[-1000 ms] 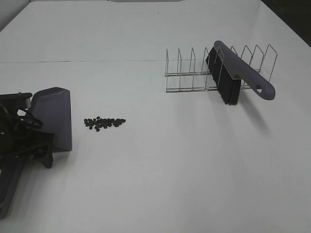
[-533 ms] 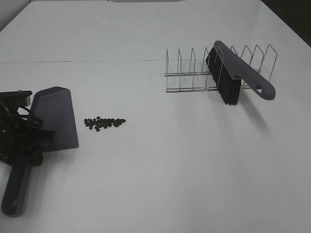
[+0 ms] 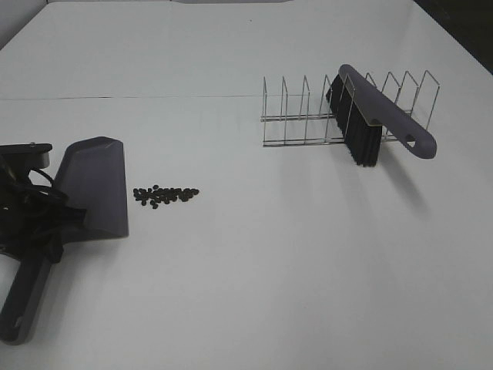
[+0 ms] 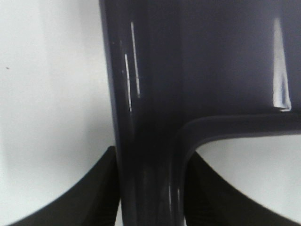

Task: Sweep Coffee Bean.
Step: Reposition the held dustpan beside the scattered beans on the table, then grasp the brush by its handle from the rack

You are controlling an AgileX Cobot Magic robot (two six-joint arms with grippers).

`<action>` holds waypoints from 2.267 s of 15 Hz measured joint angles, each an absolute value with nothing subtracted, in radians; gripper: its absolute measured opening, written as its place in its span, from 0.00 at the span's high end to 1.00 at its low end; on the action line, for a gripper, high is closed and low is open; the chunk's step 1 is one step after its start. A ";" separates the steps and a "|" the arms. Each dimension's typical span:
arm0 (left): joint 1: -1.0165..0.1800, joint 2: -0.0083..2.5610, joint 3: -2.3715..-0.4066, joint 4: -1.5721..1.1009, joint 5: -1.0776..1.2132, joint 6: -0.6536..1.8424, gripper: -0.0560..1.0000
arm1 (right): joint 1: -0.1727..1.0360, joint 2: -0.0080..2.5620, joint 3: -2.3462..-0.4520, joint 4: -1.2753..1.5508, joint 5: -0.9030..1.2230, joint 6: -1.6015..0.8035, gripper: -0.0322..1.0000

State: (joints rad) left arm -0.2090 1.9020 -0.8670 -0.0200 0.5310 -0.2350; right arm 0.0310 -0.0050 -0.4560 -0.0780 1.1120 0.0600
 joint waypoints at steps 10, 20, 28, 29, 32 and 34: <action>-0.209 1.842 -0.846 0.172 0.612 -0.260 0.62 | 0.031 0.551 -0.868 -0.067 1.111 0.059 0.23; -0.209 1.582 -0.843 0.172 0.597 -0.258 0.62 | 0.031 1.175 -1.296 0.067 1.106 -0.091 0.23; -0.209 1.582 -0.842 0.174 0.647 -0.256 0.62 | 0.097 1.684 -1.663 0.119 1.190 -0.126 0.23; -0.209 1.582 -0.842 0.172 0.647 -0.256 0.62 | 0.120 1.758 -1.735 0.099 1.214 -0.112 0.23; -0.209 1.582 -0.842 0.170 0.647 -0.256 0.62 | 0.132 1.954 -1.911 -0.006 1.216 -0.036 0.23; -0.209 1.582 -0.842 0.167 0.647 -0.256 0.62 | 0.132 2.009 -1.933 -0.037 1.218 -0.046 0.23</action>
State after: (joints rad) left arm -0.2090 1.5820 -0.8420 0.1670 0.6470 -0.2560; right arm 0.1320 2.0090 -1.9330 -0.0370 1.2180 -0.0460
